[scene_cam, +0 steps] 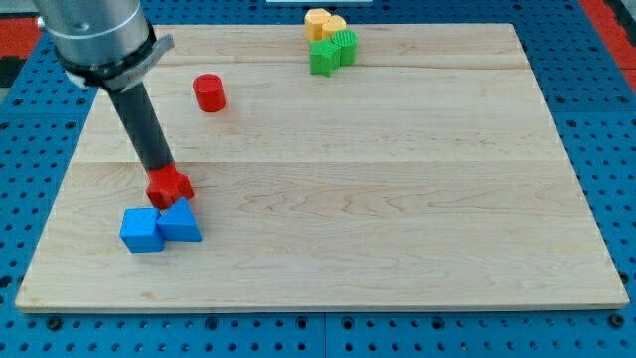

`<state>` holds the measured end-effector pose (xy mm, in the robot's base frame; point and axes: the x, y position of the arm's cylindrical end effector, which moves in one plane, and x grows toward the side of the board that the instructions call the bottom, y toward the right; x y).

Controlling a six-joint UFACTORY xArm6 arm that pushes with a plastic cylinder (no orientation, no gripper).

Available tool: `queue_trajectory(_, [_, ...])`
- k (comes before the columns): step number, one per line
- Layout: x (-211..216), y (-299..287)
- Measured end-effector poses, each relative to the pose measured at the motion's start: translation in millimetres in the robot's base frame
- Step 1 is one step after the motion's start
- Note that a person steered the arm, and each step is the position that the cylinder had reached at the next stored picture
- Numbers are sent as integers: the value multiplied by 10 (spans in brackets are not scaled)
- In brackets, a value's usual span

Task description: Point at the red circle

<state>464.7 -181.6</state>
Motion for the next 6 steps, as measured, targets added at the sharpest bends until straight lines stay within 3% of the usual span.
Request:
queue_trajectory(1, [115,-32])
queue_trajectory(2, [-158,-505])
queue_trajectory(3, [-476,-1021])
queue_trajectory(4, [-1133,-1089])
queue_trajectory(6, [-1869,5])
